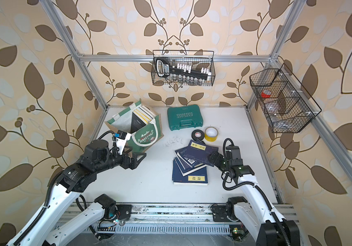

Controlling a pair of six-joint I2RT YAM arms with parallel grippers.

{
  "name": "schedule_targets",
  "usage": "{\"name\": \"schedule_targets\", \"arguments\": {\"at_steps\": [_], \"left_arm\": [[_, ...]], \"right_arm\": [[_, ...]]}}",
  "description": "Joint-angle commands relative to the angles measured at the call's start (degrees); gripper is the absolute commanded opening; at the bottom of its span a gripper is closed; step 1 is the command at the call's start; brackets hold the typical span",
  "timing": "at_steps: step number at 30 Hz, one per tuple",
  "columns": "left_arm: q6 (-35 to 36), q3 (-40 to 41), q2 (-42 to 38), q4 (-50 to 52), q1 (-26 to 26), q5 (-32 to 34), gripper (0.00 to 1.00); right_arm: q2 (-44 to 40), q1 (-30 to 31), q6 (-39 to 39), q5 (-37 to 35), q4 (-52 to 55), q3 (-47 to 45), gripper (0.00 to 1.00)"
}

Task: Put the books into the canvas bag
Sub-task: Pick up the book from the book.

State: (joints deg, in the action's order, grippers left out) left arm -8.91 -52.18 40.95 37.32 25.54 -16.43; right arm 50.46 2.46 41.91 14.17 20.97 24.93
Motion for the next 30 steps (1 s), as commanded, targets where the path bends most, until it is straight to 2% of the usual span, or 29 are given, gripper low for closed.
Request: {"name": "schedule_targets", "arguments": {"at_steps": [1, 7, 9, 14, 17, 23, 30], "left_arm": [[1.5, 0.0, 0.2, -1.3, 0.3, 0.0, 0.99], [1.5, -0.1, 0.4, -1.9, 0.0, -0.9, 0.99], [1.5, -0.2, 0.9, -2.0, -0.2, -1.2, 0.99], [1.5, -0.4, 1.9, -2.1, -0.5, -2.0, 0.99], [1.5, -0.3, 2.1, -2.3, -0.6, -2.5, 0.99], [1.5, -0.1, 1.8, -2.5, -0.8, -3.2, 0.99], [1.5, -0.2, 1.9, -2.7, -1.0, -3.3, 0.99]], "right_arm": [[-2.2, -2.5, -1.0, 8.4, -7.0, -3.2, 0.98], [-2.4, -10.7, 1.6, 23.4, -21.0, -11.1, 0.95], [-1.7, -12.8, 1.9, 26.2, -23.6, -12.1, 0.92], [-0.8, -14.2, 0.0, 27.5, -25.0, -11.5, 0.85], [1.2, -14.8, 0.1, 28.1, -27.1, -11.6, 0.77], [5.8, -15.2, 1.0, 30.9, -31.4, -11.6, 0.67], [8.3, -15.4, 1.1, 30.6, -33.6, -11.3, 0.61]]}}
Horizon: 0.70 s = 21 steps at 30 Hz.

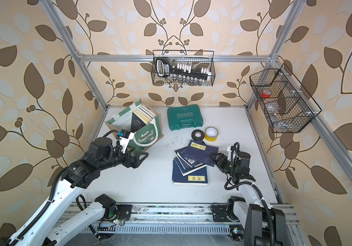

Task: Put the books into the canvas bag
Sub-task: Pick up the book from the book.

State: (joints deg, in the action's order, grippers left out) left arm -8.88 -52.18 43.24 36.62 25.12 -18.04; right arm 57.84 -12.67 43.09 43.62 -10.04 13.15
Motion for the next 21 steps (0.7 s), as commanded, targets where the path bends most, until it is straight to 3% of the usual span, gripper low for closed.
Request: {"name": "schedule_targets", "arguments": {"at_steps": [1, 14, 21], "left_arm": [[1.5, -0.2, -0.4, -2.0, -0.6, -1.7, 0.99], [1.5, -0.1, -1.0, -1.7, -0.9, -1.2, 0.99], [1.6, 0.1, -1.6, -1.6, -0.9, -0.9, 0.99]], "right_arm": [[1.4, -0.3, -0.1, 0.9, -3.0, 0.6, 0.59], [5.8, -0.5, -1.8, -1.1, -4.8, 1.9, 0.03], [5.2, -0.8, -2.0, -1.0, -4.6, 3.2, 0.00]]}}
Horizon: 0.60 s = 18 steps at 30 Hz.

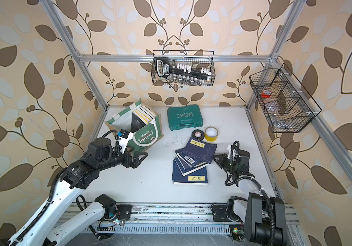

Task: Put the books into the canvas bag
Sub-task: Pick up the book from the book.

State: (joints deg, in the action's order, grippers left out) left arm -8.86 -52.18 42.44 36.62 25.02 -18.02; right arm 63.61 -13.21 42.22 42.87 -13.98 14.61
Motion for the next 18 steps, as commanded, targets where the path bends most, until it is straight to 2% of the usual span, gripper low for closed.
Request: {"name": "schedule_targets", "arguments": {"at_steps": [1, 9, 18], "left_arm": [[1.6, 0.1, -0.8, -1.6, -0.8, -0.9, 0.99], [1.6, 0.0, -0.7, -1.7, -0.8, -1.1, 0.99], [1.4, 0.0, -1.5, -1.8, -1.5, -0.4, 0.99]], "right_arm": [[-1.3, -0.2, -1.3, 0.0, -0.9, 1.7, 0.00], [-10.8, -0.2, -3.4, 2.8, -3.1, 4.0, 0.00], [-11.3, 0.9, -3.6, 4.0, -4.1, 13.2, 0.00]]}}
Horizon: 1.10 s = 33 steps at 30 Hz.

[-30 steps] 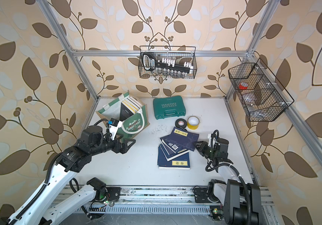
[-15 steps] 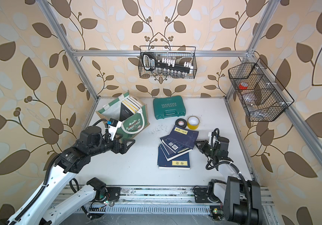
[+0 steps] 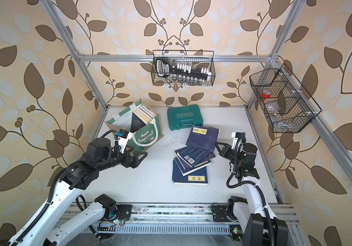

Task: Put the books into the canvas bag
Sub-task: Pick up the book from the book.

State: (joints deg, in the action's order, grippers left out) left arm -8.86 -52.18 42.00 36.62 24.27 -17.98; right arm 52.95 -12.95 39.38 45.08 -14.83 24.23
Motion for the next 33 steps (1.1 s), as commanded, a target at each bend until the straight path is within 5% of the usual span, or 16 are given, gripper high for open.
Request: {"name": "schedule_targets", "arguments": {"at_steps": [1, 17, 23, 26, 33], "left_arm": [[1.2, 0.0, -1.3, -1.7, -0.8, 0.2, 0.99], [-0.2, -0.5, -3.9, -0.3, -2.4, 7.0, 0.99], [-2.9, -1.4, -4.4, 3.3, -3.2, 21.5, 0.99], [-3.7, -5.2, -3.5, 6.5, -3.4, 24.4, 0.99], [0.3, -24.9, 7.2, 20.0, -3.4, 16.5, 0.99]], "right_arm": [[-0.5, 1.3, -0.8, 1.8, -3.6, 4.8, 0.00], [18.2, 27.0, -13.6, -8.8, 5.8, 42.0, 0.00], [33.6, 33.3, -18.0, -8.0, 14.4, 62.6, 0.00], [40.3, 35.5, -19.8, -7.6, 19.4, 71.9, 0.00], [55.6, 38.9, -23.7, -6.5, 33.3, 95.7, 0.00]]}}
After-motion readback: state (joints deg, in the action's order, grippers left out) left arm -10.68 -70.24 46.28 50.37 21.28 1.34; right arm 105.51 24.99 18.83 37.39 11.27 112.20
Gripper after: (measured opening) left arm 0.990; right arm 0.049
